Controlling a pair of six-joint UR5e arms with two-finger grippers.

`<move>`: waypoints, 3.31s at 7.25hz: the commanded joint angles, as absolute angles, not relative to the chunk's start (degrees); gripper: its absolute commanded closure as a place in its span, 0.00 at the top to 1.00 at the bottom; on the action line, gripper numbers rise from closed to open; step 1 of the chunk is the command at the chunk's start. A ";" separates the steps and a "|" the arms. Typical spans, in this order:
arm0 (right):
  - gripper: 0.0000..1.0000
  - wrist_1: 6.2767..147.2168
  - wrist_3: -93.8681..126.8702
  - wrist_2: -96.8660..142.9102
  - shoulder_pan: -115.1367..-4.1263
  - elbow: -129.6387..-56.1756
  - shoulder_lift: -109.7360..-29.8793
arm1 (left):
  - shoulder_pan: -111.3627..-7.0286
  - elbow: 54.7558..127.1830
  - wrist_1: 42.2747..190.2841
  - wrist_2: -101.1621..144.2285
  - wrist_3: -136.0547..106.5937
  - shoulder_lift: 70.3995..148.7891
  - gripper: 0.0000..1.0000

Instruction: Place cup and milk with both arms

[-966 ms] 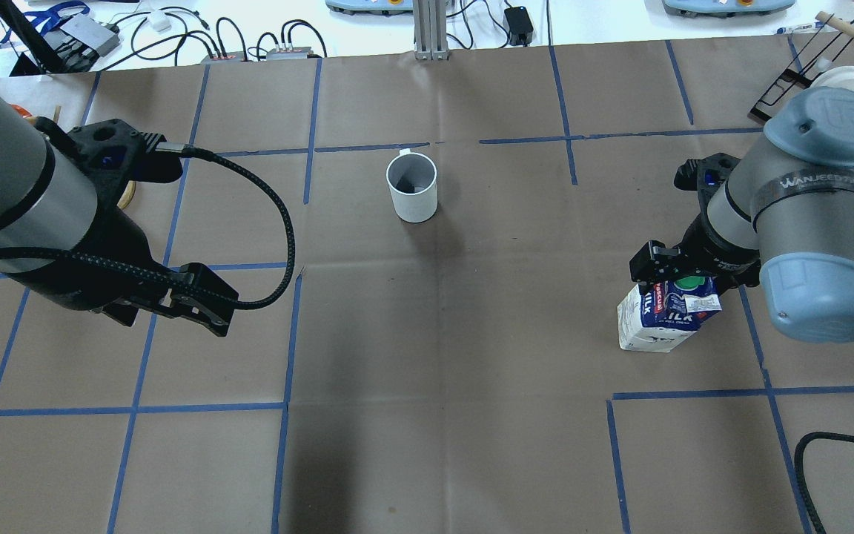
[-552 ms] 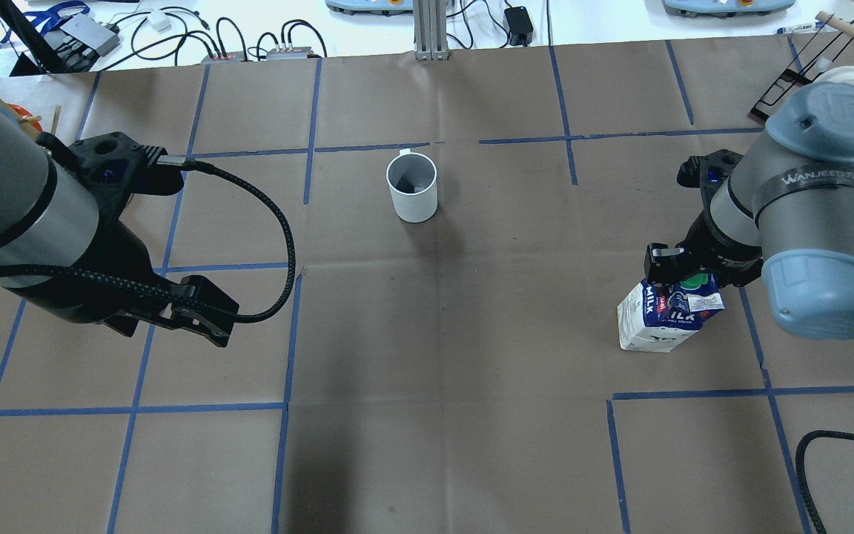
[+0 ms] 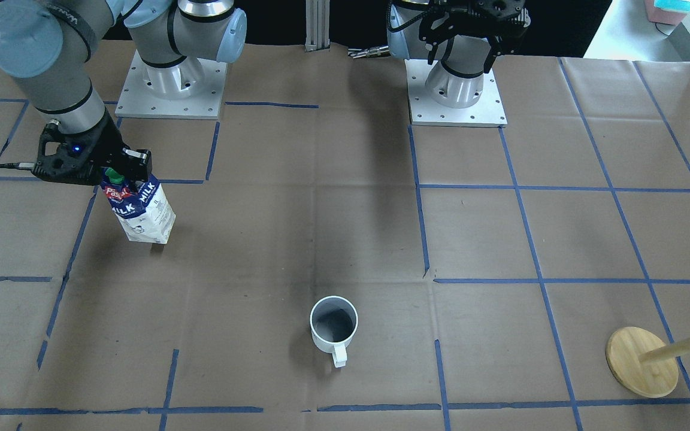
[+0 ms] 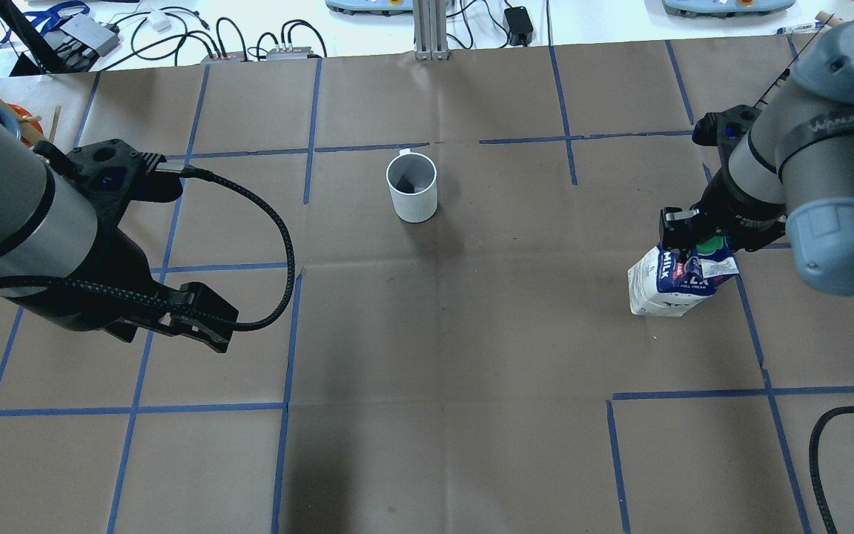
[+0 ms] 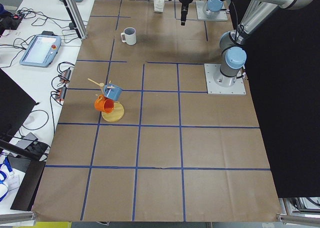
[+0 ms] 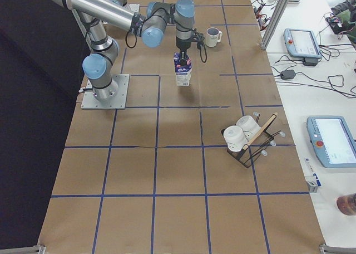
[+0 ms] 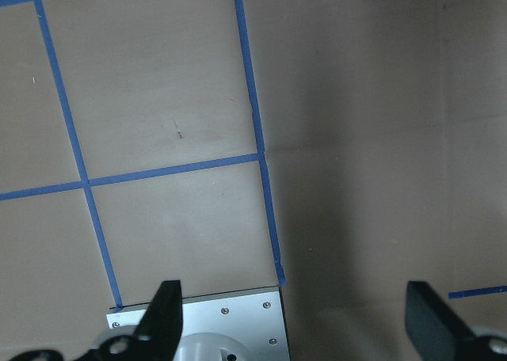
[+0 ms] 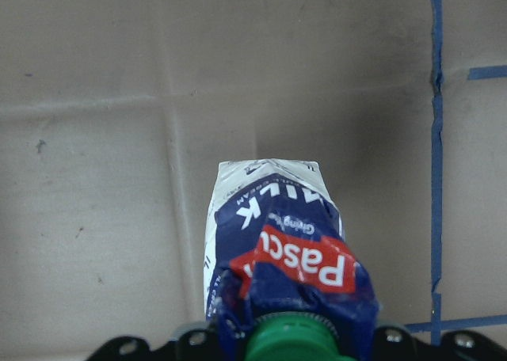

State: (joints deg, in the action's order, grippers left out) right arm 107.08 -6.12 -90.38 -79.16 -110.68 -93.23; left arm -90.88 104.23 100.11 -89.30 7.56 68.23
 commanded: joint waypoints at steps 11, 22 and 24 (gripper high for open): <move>0.40 85.60 6.78 -90.62 -102.92 -48.08 -47.21 | -90.88 104.33 100.46 -89.30 7.56 67.32 1.00; 1.00 88.24 3.96 -90.35 -103.89 -47.99 -45.08 | -89.21 106.51 100.37 -89.30 7.56 64.88 1.00; 1.00 86.84 -0.32 -90.96 -102.49 -49.21 -50.59 | -85.80 107.66 100.37 -89.21 7.65 63.55 1.00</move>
